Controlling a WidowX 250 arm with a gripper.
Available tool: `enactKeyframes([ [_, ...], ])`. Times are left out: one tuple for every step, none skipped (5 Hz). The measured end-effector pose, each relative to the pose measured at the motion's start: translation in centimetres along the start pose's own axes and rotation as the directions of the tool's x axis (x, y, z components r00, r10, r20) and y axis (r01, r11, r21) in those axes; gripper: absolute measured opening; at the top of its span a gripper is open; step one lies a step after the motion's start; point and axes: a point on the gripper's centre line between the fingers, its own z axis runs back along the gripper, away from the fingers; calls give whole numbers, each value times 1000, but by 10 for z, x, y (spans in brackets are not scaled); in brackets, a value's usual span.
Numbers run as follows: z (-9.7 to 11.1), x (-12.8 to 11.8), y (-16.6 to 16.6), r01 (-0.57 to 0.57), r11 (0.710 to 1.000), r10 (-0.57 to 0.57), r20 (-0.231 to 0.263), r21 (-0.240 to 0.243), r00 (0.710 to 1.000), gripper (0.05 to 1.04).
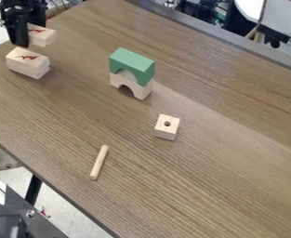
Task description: Move the white block from top of the green arch and put it on the white block
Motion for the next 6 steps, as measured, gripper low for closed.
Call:
enactKeyframes([
  [-5,5,-2,48,998,-47,-9,29,999,601],
  [-9,10,-2,66,997,-66,-8,46,998,601],
  [-10,12,1,77,995,-76,-14,62,997,600],
  [-18,16,5,59,996,-59,-5,67,998,601],
  [-24,15,9,50,996,-50,0,76,999,601],
  [-26,13,14,12,999,-13,22,52,1000,601],
])
